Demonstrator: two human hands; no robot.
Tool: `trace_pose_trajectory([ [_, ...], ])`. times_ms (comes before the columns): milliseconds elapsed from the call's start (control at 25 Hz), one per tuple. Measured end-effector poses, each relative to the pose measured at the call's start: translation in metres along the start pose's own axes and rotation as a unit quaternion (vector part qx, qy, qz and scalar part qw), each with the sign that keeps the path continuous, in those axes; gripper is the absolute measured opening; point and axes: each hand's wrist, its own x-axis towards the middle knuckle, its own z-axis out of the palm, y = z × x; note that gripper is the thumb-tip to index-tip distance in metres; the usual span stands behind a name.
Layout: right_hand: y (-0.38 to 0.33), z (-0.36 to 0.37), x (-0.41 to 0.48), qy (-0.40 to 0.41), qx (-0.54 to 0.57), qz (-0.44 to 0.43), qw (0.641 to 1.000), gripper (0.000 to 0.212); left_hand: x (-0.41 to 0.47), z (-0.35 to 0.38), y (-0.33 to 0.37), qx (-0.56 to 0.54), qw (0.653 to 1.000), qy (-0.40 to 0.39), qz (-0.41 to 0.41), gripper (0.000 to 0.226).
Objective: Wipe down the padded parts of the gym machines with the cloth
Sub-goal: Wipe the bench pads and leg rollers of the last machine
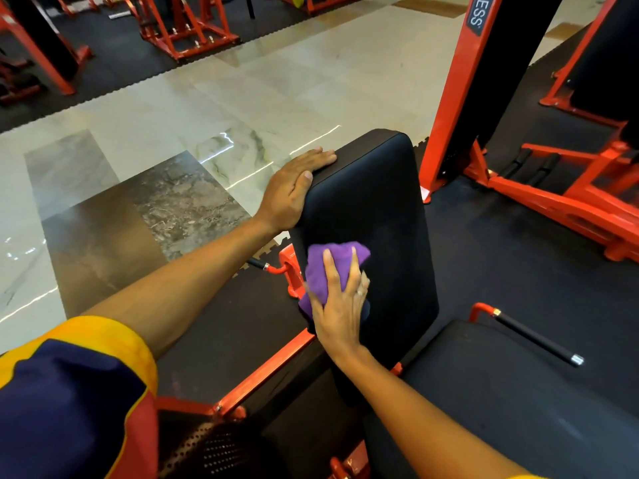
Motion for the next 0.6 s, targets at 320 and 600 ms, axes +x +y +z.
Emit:
trace_pose_trajectory([
  [320, 0.033, -0.021, 0.054, 0.096, 0.046, 0.199, 0.974, 0.063, 0.001, -0.001, 0.004, 0.001, 1.0, 0.001, -0.007, 0.047],
  [600, -0.029, -0.018, 0.044, 0.074, 0.098, 0.119, 0.985, 0.061, 0.0, -0.002, 0.006, 0.007, 1.0, -0.006, -0.022, 0.046],
])
